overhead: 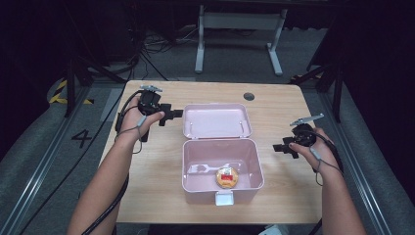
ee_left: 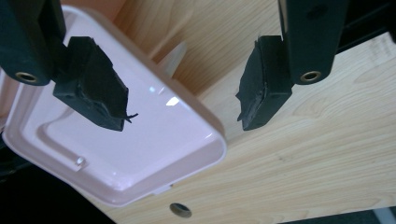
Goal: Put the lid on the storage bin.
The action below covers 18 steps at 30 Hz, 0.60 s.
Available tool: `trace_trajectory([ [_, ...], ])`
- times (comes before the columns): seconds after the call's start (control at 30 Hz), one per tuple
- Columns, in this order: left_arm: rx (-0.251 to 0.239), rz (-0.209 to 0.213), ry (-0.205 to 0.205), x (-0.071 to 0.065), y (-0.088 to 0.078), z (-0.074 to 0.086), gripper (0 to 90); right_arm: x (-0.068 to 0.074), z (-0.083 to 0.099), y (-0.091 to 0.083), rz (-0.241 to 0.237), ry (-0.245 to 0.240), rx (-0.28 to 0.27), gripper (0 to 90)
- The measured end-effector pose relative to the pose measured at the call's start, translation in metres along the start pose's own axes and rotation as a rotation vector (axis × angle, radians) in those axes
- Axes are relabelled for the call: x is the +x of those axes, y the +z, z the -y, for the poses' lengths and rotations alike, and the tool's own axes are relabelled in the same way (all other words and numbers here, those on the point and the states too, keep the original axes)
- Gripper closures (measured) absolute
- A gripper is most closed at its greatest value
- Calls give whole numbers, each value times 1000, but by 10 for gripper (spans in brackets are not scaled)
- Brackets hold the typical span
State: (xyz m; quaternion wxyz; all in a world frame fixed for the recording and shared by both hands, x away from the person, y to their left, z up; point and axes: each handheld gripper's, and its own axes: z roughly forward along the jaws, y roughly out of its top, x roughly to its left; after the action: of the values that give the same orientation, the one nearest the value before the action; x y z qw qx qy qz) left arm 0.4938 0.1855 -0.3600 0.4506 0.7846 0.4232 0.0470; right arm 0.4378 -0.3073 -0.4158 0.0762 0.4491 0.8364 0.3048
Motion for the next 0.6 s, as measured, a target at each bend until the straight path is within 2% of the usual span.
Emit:
trace_trajectory([
  [0.1,7,3,8,-2,3,-3,334,0,0,-1,3,-1,0,380],
  [0.23,10,14,-1,-3,12,-6,330,1,0,-1,5,-1,0,378],
  [0.37,11,22,-25,-1,21,-8,329,2,-1,0,9,-6,3,378],
  [0.47,16,14,-28,1,26,-8,325,3,-1,0,7,-7,3,377],
  [0.57,39,-22,-19,4,33,-7,319,3,-2,-1,8,-6,-1,375],
  [0.6,48,-21,-26,5,35,-7,319,3,-1,-1,9,-5,-1,375],
])
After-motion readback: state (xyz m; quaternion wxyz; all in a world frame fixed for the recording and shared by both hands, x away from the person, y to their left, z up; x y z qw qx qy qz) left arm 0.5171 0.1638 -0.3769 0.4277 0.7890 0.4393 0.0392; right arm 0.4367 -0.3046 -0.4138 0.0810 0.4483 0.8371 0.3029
